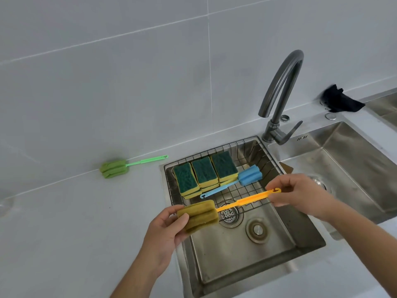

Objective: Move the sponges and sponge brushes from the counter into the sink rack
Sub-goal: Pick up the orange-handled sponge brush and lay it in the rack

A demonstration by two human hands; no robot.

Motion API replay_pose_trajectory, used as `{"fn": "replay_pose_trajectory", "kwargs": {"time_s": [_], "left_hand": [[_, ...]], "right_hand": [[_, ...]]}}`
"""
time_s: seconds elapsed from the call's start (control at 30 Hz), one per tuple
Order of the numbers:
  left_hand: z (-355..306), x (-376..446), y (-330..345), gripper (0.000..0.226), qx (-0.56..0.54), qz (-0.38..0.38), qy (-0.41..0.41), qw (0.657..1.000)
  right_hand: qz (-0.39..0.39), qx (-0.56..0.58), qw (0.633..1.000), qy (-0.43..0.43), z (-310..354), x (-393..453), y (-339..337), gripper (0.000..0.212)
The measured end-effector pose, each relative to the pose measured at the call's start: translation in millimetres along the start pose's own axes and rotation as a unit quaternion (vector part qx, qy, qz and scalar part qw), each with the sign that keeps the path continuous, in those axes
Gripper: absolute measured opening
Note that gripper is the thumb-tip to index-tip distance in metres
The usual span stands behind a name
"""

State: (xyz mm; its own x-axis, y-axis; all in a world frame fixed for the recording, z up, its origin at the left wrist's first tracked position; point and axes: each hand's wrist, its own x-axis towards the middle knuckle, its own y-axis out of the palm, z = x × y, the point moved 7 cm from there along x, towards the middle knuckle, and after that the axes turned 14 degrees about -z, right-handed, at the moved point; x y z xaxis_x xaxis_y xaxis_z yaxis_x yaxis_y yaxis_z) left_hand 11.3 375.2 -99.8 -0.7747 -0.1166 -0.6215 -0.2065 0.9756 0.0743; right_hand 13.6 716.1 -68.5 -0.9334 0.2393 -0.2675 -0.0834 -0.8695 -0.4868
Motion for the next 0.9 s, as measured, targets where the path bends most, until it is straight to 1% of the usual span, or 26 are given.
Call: {"fn": "replay_pose_trajectory", "kwargs": {"time_s": [0.07,0.1,0.23,0.33,0.4,0.47,0.53,0.6,0.73,0.9], "left_hand": [[2.9,8.1,6.0,0.018,-0.003,-0.012,-0.015,1.000],[4.7,12.0,8.9,0.018,-0.003,-0.017,-0.021,1.000],[10.2,31.3,23.2,0.020,0.029,-0.034,-0.025,0.999],[12.5,46.6,32.5,0.031,0.083,-0.022,-0.009,0.996],[18.0,58.3,35.8,0.040,0.130,-0.017,-0.001,0.991],[25.2,69.2,39.3,0.044,0.173,-0.024,0.002,0.985],[31.3,79.3,43.5,0.044,0.202,-0.040,0.006,0.979],[34.1,87.6,48.2,0.038,0.225,-0.055,0.019,0.973],[39.7,104.1,53.8,0.036,0.260,-0.083,0.031,0.962],[45.1,115.9,60.2,0.039,0.293,-0.105,0.033,0.950]], "right_hand": [[0.005,-0.121,0.991,-0.063,3.6,15.8,-2.8,0.014],[0.008,-0.163,0.983,-0.090,5.8,21.4,-1.2,0.013],[0.044,-0.258,0.955,-0.139,4.0,44.3,11.6,0.009],[0.058,-0.306,0.938,-0.151,-5.2,63.3,19.7,0.006],[0.063,-0.317,0.936,-0.139,-17.5,74.6,25.8,0.010],[0.065,-0.333,0.934,-0.114,-32.1,84.3,33.1,0.013],[0.051,-0.335,0.937,-0.087,-44.5,93.5,39.6,0.019],[0.024,-0.322,0.945,-0.048,-56.0,101.9,43.1,0.023],[-0.029,-0.285,0.957,0.044,-77.1,113.1,44.6,0.020],[-0.032,-0.323,0.942,0.091,-92.0,121.3,53.1,0.010]]}}
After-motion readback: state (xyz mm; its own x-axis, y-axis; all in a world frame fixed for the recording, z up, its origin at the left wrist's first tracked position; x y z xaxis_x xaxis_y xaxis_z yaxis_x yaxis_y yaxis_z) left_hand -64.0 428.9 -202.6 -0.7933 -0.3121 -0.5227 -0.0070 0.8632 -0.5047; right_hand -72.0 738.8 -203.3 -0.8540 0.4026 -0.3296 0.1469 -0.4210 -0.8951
